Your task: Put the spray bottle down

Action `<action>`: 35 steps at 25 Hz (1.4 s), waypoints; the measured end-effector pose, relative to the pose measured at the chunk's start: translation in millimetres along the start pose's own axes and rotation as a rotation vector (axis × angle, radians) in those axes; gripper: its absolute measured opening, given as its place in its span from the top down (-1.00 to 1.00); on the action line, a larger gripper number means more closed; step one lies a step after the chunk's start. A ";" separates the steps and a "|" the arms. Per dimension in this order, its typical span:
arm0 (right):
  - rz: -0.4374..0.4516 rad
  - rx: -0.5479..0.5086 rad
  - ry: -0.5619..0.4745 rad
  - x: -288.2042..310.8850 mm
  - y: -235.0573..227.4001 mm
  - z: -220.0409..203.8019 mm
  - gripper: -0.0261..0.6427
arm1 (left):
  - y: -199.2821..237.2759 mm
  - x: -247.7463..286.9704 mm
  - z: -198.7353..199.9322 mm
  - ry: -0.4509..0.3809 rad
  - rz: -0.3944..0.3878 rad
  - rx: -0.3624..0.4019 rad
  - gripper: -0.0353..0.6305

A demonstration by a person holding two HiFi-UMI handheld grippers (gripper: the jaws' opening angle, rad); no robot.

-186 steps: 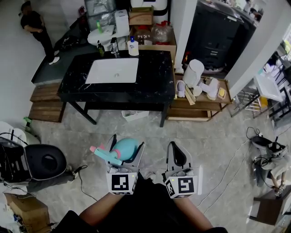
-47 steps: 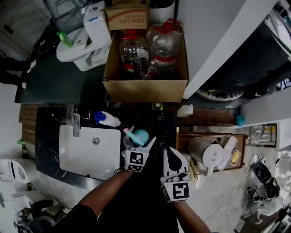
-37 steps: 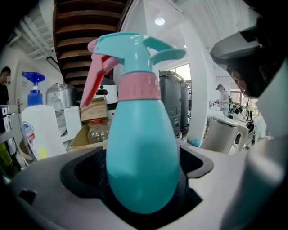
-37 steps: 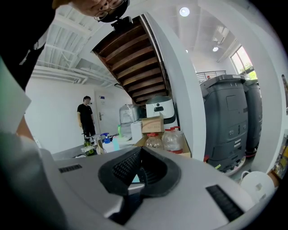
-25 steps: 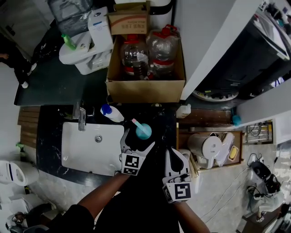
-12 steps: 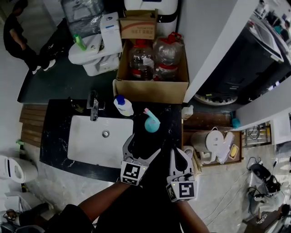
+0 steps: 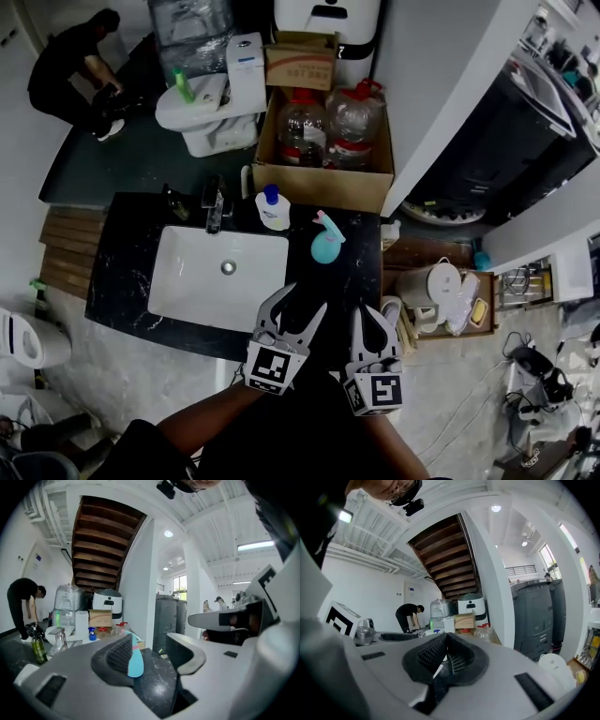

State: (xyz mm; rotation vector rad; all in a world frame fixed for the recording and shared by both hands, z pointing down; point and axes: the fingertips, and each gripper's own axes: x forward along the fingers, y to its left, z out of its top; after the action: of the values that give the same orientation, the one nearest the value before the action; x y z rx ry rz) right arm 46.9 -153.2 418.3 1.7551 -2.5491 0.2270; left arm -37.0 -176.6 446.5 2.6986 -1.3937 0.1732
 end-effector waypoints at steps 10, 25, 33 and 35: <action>0.021 -0.011 -0.024 -25.2 35.1 7.7 0.88 | -6.5 -43.7 27.2 -0.061 0.034 -0.065 0.82; 0.008 -0.056 -0.017 -52.7 61.7 3.3 0.88 | -27.2 -95.0 32.9 -0.083 0.092 -0.037 0.85; 0.004 -0.095 -0.020 -58.1 68.6 7.0 0.88 | -36.8 -104.4 33.5 -0.078 0.078 -0.031 0.85; 0.011 -0.092 -0.028 -56.8 70.6 10.1 0.88 | -37.0 -105.6 35.8 -0.081 0.079 -0.030 0.85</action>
State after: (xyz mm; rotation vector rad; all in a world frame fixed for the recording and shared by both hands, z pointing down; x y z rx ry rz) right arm 2.1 -77.4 394.9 1.7239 -2.5453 0.0850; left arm -65.6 -75.3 394.4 2.6561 -1.5138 0.0491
